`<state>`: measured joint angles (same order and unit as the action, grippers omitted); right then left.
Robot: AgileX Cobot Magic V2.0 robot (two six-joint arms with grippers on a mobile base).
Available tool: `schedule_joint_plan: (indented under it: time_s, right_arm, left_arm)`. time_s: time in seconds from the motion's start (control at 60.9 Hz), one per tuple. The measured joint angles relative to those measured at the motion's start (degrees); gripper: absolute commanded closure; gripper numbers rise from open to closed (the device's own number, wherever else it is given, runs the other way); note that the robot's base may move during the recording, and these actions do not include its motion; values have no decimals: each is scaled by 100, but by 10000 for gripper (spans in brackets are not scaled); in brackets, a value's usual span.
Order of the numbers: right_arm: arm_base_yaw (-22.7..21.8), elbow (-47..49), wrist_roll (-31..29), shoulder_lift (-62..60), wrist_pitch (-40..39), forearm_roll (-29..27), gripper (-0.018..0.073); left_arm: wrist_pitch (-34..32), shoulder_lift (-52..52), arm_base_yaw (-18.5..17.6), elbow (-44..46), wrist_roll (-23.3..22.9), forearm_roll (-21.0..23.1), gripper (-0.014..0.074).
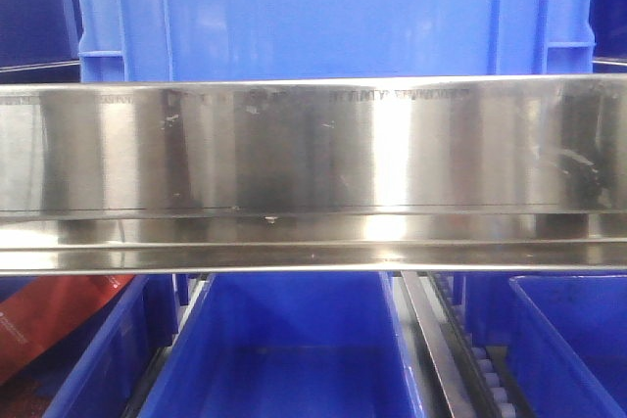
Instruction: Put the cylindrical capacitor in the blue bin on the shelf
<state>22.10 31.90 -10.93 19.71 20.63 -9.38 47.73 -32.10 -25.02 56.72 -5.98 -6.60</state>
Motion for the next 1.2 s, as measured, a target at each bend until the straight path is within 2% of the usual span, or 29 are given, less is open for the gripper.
schedule_joint_plan:
  time_s: [0.131,0.279,0.509,0.624,0.952,1.198]
  right_arm:
    - [0,0,0,0,0,0,701]
    - [0,0,0,0,0,0,701]
    - [0,-10,0,0,-10,0,701]
    - [0,-10,0,0,-10,0,701]
    - [0,-10,0,0,-34,0,701]
    - [0,-10,0,0,-43,0,701]
  left_arm:
    - [-36,102,60,-77,0,0,707]
    - [-381,616,493,-688,0,60,707]
    - [-1826,2249,1506,-2817,0,412,707]
    - [-2305,2767,1764,-3675,100,615,707]
    - [-4100,3170,1838,-5575,291,731,707]
    - [-4404,3184,1847,-5672,291,736,707]
